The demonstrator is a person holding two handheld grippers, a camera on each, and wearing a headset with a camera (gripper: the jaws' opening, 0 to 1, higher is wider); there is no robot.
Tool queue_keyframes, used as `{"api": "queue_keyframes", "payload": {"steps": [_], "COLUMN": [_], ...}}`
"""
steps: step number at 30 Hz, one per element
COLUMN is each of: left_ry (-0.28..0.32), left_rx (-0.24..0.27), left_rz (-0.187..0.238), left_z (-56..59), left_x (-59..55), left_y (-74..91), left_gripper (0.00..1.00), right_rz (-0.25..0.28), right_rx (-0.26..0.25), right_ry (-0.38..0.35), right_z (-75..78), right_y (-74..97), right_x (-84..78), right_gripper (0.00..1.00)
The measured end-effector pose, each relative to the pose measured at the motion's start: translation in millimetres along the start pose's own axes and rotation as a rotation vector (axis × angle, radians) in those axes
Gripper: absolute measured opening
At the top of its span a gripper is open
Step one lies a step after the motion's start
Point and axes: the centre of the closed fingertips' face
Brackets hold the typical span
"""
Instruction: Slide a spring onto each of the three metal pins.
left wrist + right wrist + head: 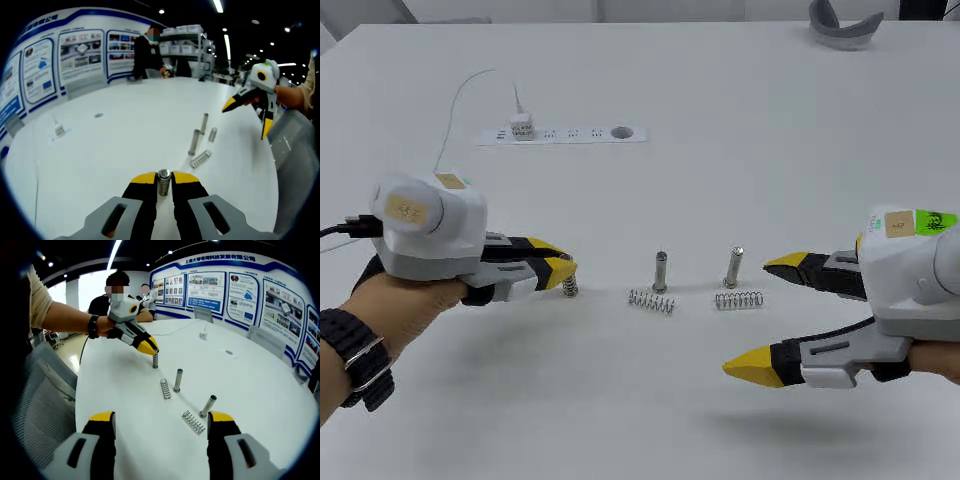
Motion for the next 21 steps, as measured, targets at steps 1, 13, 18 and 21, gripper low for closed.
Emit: {"api": "queue_keyframes", "payload": {"steps": [1,13,18,21], "left_ry": [0.002,-0.017,-0.01,-0.006], "left_rx": [0.001,0.019,0.026,0.028], "left_rz": [-0.003,0.002,0.01,0.014], "left_z": [0.3,0.0,-1.2,-1.6], "left_x": [-1.2,-2.1,-1.9,-2.0], "left_y": [-0.1,0.4,2.2,3.6], "left_gripper": [0.11,0.11,0.14,0.16], "right_rz": [0.0,-0.001,-0.003,-0.006], "right_rx": [0.0,0.001,0.004,0.004], "right_ry": [0.0,0.001,0.002,0.003], "right_z": [0.2,0.7,0.1,0.5], "right_y": [0.0,-0.3,-0.9,-1.2], "right_x": [-0.2,-0.6,-1.6,-2.4], "right_gripper": [0.76,0.76,0.76,0.76]}}
Point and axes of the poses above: the centre of the closed fingertips' face, and the gripper's own axes: y roughly backward along the fingers, z roughly to its right, x roughly out of its top
